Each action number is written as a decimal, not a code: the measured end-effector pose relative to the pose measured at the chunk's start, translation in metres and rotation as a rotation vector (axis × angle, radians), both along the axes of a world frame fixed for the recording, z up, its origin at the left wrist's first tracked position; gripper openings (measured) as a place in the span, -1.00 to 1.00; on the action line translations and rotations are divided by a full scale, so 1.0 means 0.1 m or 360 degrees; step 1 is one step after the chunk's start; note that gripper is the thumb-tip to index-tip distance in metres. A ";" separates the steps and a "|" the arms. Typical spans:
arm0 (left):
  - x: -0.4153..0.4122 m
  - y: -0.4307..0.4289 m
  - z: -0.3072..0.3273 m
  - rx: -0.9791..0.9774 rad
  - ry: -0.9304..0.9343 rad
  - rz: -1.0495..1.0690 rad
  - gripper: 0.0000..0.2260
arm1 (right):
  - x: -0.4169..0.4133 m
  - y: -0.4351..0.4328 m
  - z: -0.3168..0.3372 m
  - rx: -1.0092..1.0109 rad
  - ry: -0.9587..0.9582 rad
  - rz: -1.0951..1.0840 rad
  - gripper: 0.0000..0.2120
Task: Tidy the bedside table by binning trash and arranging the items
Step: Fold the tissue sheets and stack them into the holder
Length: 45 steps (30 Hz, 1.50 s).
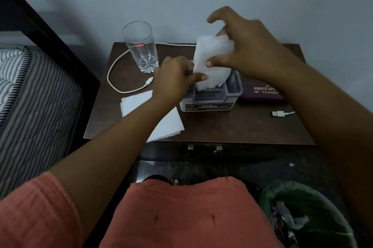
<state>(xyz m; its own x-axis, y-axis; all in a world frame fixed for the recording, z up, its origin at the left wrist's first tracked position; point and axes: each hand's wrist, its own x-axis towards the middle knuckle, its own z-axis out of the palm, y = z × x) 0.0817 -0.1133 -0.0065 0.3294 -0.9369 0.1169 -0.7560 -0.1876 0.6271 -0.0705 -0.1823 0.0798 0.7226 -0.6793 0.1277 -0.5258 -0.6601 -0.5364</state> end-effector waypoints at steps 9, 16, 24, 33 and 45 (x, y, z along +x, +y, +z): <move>-0.05 -0.04 0.01 -0.0116 -0.0149 0.0036 -0.80 | -0.14 0.05 -0.67 0.0228 -0.0456 -0.0350 -0.64; 0.00 0.04 0.02 -0.0192 0.0345 0.0075 -0.79 | -0.08 0.02 -0.79 -0.0177 -0.0227 -0.0368 -0.64; -0.03 0.05 0.07 -0.0251 0.0751 0.0139 -0.81 | 0.00 0.06 -0.64 -0.0356 0.0018 -0.0428 -0.59; -0.03 0.05 0.01 -0.0299 0.0806 0.0142 -0.91 | -0.04 0.04 -0.69 -0.0063 -0.0245 -0.0490 -0.53; 0.00 -0.06 -0.15 -0.0238 0.0493 0.0250 -0.62 | -0.06 0.02 -0.80 0.0108 -0.0334 -0.0540 -0.61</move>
